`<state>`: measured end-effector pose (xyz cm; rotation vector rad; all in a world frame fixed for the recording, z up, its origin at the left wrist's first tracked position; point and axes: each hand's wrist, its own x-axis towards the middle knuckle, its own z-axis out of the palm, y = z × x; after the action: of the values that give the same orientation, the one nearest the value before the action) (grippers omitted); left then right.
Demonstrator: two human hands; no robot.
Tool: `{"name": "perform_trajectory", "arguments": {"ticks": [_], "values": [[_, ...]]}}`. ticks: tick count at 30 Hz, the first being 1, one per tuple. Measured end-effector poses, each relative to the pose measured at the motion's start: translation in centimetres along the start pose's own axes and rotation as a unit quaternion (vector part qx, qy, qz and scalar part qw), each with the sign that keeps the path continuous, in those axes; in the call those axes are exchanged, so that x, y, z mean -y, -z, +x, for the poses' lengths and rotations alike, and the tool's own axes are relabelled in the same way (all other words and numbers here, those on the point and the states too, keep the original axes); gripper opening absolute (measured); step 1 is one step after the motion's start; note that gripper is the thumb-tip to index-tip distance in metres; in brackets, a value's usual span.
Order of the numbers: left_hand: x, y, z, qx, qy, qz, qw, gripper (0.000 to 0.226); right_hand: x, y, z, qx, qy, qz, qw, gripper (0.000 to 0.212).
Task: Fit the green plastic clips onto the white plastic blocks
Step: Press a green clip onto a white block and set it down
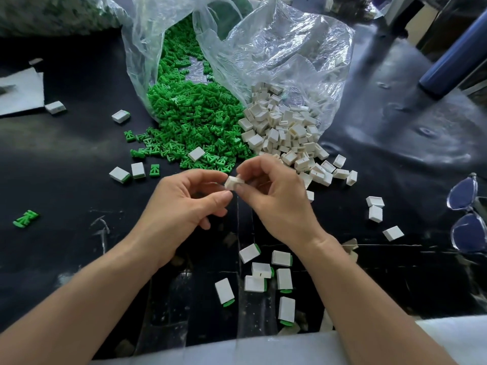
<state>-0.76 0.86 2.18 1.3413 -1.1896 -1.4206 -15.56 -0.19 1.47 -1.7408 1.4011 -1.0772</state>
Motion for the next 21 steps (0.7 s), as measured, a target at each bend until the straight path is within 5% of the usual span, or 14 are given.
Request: {"name": "perform_trajectory", "arguments": {"ticks": [11, 14, 21], "values": [[0.2, 0.1, 0.2, -0.023, -0.016, 0.003, 1.0, 0.008, 0.2, -0.1, -0.1, 0.023, 0.023, -0.014, 0.999, 0.009], [0.2, 0.3, 0.4, -0.064, -0.027, -0.015, 0.997, 0.004, -0.2, -0.2, 0.0, 0.008, 0.013, -0.094, 0.995, 0.018], [0.0, 0.8, 0.7, -0.108, -0.028, -0.063, 0.992, 0.01, -1.0, -0.9, 0.5, 0.119, 0.028, -0.326, 0.937, 0.051]]}}
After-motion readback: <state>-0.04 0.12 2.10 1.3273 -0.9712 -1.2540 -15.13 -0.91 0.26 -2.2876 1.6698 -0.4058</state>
